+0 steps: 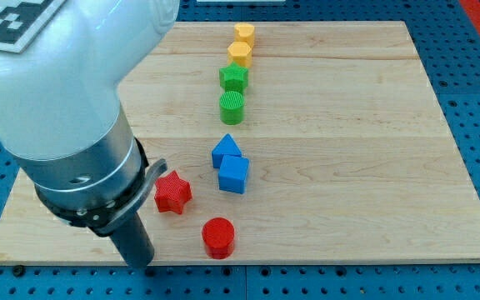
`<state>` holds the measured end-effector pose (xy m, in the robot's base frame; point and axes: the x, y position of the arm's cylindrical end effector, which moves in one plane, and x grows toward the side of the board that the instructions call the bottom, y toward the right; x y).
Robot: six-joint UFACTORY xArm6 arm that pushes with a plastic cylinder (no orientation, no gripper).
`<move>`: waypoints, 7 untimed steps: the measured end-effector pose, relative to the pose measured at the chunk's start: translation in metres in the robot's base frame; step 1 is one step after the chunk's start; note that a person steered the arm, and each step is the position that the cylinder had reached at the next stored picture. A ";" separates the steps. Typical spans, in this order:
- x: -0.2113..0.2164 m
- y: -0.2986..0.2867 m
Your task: Slightly move the red circle towards the right side
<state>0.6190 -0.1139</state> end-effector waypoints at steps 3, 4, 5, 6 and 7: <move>0.000 0.097; 0.000 0.128; -0.001 0.134; -0.008 0.161; -0.008 0.204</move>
<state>0.6107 0.0900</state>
